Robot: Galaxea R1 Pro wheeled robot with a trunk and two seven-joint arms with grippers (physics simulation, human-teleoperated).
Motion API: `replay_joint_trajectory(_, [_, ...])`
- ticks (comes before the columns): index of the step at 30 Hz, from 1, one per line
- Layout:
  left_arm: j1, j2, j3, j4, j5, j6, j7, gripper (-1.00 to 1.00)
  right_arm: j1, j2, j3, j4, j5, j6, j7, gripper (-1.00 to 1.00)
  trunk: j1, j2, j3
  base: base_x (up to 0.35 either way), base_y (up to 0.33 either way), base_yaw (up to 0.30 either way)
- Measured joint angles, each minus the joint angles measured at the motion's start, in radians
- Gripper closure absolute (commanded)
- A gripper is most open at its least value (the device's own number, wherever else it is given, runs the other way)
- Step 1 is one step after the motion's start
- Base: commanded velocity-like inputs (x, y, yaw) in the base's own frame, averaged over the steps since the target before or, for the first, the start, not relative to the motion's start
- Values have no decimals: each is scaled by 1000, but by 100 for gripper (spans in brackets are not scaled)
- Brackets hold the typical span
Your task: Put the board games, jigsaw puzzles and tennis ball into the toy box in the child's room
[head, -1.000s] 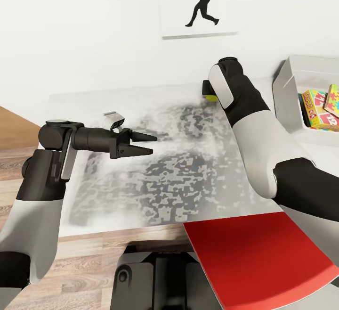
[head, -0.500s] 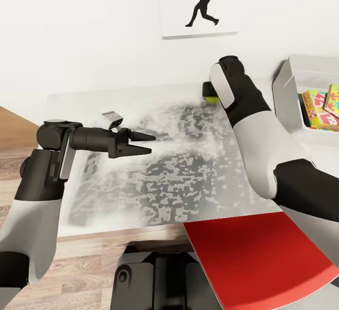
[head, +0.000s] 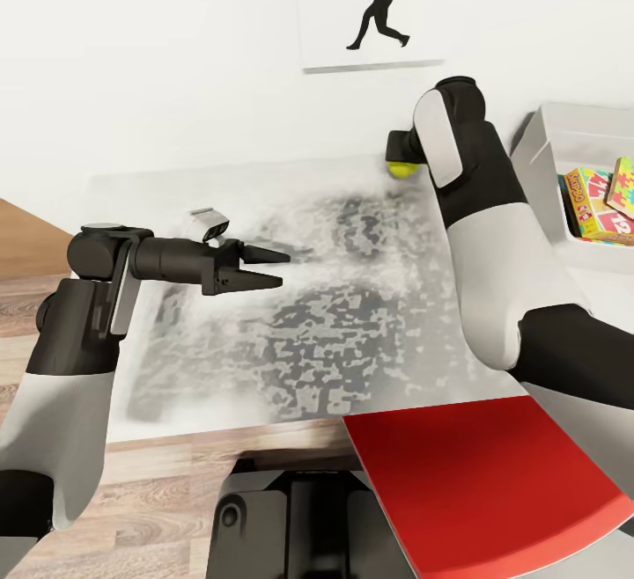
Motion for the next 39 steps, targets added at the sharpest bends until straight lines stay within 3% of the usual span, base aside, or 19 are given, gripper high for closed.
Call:
replay_joint_trajectory(12, [0, 1, 0, -1, 0, 0, 0, -100, 0, 0, -1, -28, -2, 0, 1, 100, 0, 0, 8, -18, 0, 0])
replay_joint_trajectory(15, [0, 3, 0, -2, 0, 2, 0, -100, 0, 0, -2, -29, -20, 0, 1, 100, 0, 0, 13, -193, 0, 0])
replay_joint_trajectory(18, [0, 4, -1, -2, 0, 3, 0, -100, 0, -1, -1, -30, -65, 0, 1, 100, 0, 0, 18, -247, 0, 0])
replay_joint_trajectory(21, [0, 5, 5, -2, 0, 6, 0, -100, 0, -3, 1, -30, -155, 0, 1, 100, 0, 0, 23, -85, 0, 0])
replay_joint_trajectory(24, [0, 6, 43, -2, 0, 7, 0, -100, 1, -9, 1, -30, -217, 0, 1, 100, 0, 0, 28, -22, 0, 0])
replay_joint_trajectory(28, [0, 24, 88, -1, 5, 9, 2, -100, 1, -40, 0, -29, -287, 0, 1, 100, 0, 0, 34, -5, 0, 0])
replay_joint_trajectory(33, [0, 45, 99, -1, 5, 9, 2, -100, 0, -99, 3, -41, -463, 1, 1, 100, 0, 0, 43, 0, 0, 0])
replay_joint_trajectory(35, [0, 48, 100, -1, 5, 9, 2, -100, 0, -118, 6, -70, -514, 1, 1, 100, 0, 0, 46, 0, 0, 0])
replay_joint_trajectory(39, [0, 58, 102, -1, 5, 8, 2, -100, 1, -130, 6, -103, -550, 1, 1, 100, 0, 0, 53, 0, 0, 0])
